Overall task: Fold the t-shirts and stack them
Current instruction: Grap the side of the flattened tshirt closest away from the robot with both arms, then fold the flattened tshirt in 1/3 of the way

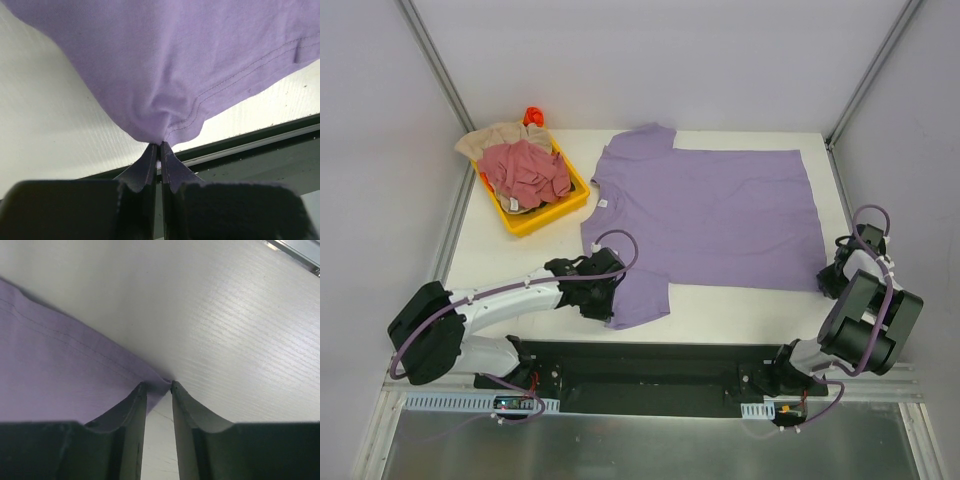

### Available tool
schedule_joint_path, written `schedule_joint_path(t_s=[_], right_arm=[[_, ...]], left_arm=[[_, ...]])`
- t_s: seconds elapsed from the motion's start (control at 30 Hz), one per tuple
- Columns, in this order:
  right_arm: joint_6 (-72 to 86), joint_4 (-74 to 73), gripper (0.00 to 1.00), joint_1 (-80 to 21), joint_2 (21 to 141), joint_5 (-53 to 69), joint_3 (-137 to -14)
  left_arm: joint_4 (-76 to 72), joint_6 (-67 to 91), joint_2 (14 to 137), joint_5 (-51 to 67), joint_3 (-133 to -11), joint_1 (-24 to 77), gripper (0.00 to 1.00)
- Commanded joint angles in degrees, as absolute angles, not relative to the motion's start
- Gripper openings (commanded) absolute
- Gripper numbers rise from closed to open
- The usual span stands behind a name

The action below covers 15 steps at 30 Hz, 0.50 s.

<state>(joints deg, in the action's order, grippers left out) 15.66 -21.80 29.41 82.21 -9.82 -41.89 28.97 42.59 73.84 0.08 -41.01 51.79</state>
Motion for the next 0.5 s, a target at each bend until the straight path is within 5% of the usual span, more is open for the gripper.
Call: schedule_joint_path(t_s=[0.0, 0.2, 0.47], right_arm=[[16.08, -21.44, 0.26, 29.62, 83.32, -8.35, -42.19], [15.38, -21.71, 0.01, 29.62, 79.90, -8.44, -41.22], [13.45, -26.10, 0.00, 30.76, 71.99, -9.22, -37.71]], left_arm=[[29.36, 42.80, 72.07, 1.67, -41.57, 52.12, 0.00], [29.27, 44.03, 70.40, 2.20, -40.26, 52.12, 0.00], [29.27, 46.58, 66.80, 5.88, -36.66, 52.12, 0.00]])
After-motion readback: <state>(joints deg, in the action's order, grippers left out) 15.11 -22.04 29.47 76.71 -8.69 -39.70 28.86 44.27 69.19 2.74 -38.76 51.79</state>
